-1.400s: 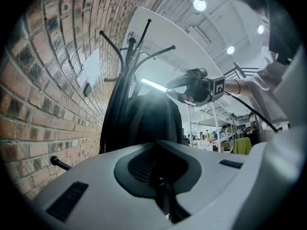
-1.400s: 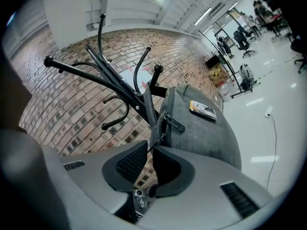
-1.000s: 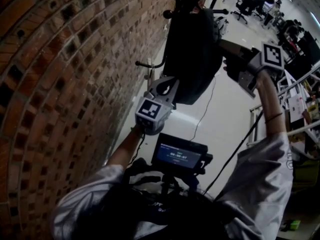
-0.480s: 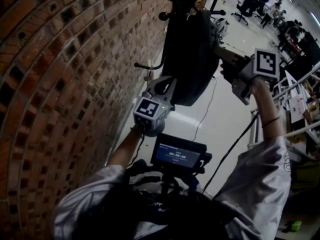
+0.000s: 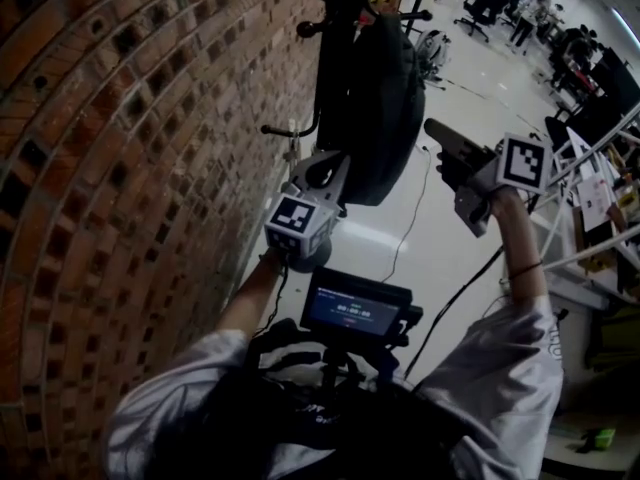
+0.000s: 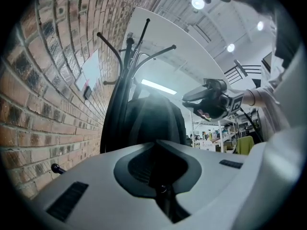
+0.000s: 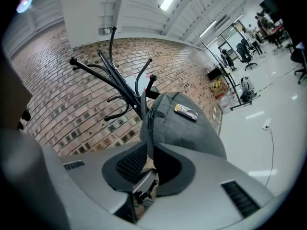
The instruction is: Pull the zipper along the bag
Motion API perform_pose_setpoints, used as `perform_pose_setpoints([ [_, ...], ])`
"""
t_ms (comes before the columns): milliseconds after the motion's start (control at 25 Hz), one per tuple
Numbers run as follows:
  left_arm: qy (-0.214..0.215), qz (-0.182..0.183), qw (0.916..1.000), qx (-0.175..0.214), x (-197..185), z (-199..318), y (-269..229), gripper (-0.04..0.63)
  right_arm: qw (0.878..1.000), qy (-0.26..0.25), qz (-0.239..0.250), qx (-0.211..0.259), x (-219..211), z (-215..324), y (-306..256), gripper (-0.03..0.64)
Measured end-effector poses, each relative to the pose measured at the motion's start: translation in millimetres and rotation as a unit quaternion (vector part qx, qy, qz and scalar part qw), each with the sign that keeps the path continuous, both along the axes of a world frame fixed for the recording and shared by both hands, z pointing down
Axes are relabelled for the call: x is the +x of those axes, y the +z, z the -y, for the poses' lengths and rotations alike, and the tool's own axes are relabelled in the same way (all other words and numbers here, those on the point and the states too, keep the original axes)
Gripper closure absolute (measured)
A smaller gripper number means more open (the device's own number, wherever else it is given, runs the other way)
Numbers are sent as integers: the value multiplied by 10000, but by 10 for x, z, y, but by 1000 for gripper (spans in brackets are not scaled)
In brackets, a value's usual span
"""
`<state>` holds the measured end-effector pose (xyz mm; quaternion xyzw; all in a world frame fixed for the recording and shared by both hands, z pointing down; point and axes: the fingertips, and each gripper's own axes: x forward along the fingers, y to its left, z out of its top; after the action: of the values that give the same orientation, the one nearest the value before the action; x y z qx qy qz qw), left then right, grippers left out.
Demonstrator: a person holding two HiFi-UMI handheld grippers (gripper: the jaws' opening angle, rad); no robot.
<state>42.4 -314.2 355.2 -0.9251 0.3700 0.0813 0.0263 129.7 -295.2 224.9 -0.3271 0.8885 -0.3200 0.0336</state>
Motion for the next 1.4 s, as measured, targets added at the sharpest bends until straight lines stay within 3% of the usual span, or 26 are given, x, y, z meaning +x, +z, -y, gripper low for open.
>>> perform_pose_setpoints([
  [160,22,-36,10000,-60,-6,-21,-1,588,9986,467,133,215,103,-169,194,597],
  [280,-9,-6,9999,-119,-30,-31,14,588,9810,1790,-713,213,520,-222,580,626],
  [440,-70,65,9998,-190,-65,-42,62,588,9679,2092,-1020,952,502,-280,923,626],
  [560,-73,85,9994,-318,-67,-80,79,588,9523,2387,-1471,1201,462,-297,1245,626],
  [680,-57,145,9992,-358,-60,-120,91,588,9452,2463,-1691,1317,337,-326,1496,626],
  [840,-137,186,9991,-369,-119,-122,107,588,9503,2420,-1538,1214,264,-374,1748,626],
  [1400,-275,160,9984,-461,-254,-153,166,588,9446,2560,-1480,1421,140,-456,1697,626],
])
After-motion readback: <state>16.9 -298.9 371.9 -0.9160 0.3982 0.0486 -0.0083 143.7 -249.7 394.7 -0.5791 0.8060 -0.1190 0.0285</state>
